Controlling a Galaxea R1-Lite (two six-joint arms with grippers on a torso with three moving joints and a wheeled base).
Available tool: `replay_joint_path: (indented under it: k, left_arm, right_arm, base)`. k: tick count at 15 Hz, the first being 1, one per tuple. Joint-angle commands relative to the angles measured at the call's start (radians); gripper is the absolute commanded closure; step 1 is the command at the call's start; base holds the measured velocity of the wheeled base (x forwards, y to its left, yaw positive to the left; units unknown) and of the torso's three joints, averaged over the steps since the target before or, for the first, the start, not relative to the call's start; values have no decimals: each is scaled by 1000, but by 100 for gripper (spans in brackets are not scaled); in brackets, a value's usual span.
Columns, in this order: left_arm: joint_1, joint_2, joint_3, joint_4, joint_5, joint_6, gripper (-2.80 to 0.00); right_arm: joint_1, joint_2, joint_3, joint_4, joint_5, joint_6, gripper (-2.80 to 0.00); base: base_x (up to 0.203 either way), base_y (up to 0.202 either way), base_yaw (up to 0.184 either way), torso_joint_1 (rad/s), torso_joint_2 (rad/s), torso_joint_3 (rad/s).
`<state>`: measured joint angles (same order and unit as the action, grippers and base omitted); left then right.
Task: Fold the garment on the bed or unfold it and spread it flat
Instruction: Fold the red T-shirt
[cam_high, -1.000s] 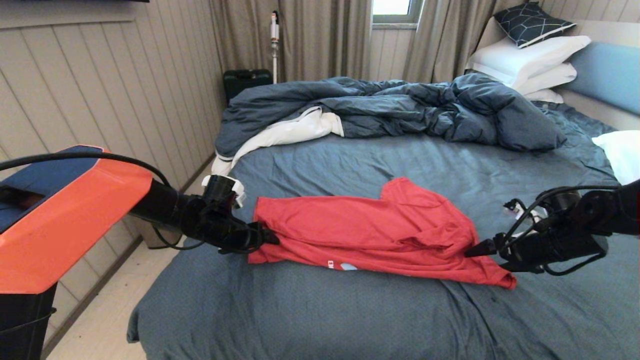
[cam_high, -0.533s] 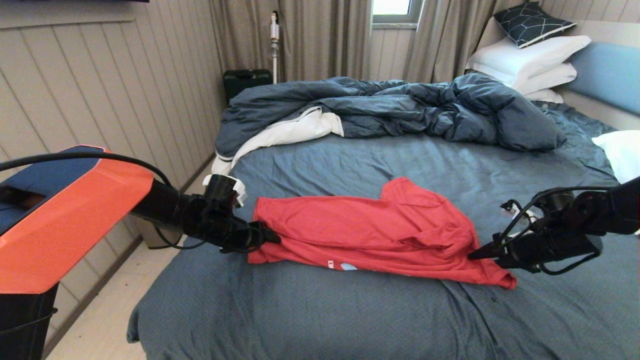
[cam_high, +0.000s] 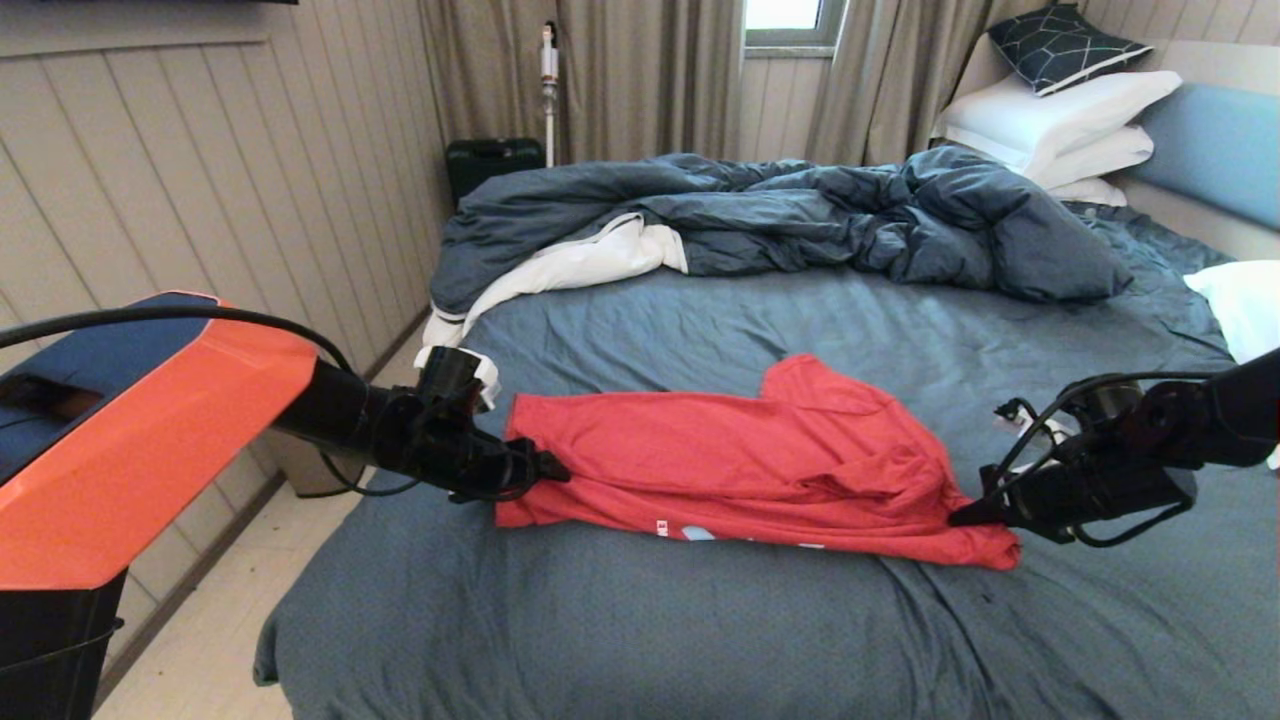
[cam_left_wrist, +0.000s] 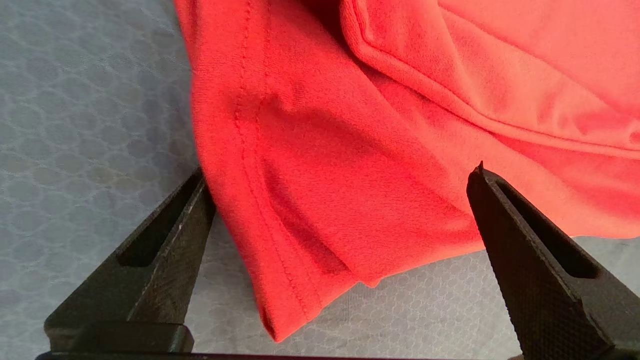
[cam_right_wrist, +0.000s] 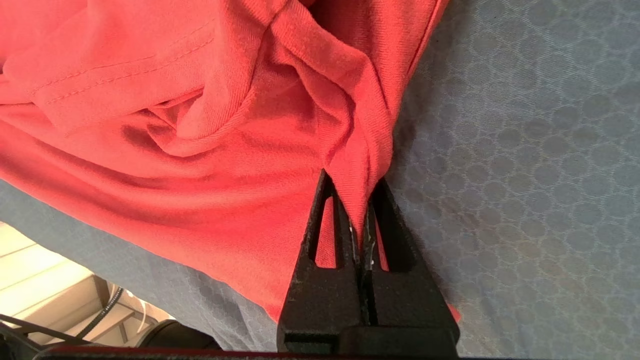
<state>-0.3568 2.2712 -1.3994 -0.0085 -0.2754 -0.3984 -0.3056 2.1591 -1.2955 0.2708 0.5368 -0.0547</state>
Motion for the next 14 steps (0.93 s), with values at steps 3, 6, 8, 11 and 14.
replay_joint_path:
  k: [3,6,8,11,14]
  left_arm:
    - [-2,19,3,-1,-1,-4,-280]
    - [-2,14,8,-1,5,-4,-148]
    - [-2,16,13,-1,12,-4,0]
    - [-2,9,26,0,9,-5,0]
    - [-8,-24,59,1,0,-38,0]
  right_arm:
    - [-1,-7,2,1,3,-1,0]
    - [-3,-2,7,1,5,-1,0]
    - [-4,-1,9,1,5,-1,0]
    - [-4,0,9,1,5,-1,0]
    - [-3,0,12,1,5,-1,0]
  base:
    - [0,0,0,0,0,0]
    - [0,0,0,0,0,0]
    - [0,0,0,0,0,0]
    - [0,0,0,0,0,0]
    - [0,0,0,0,0,0]
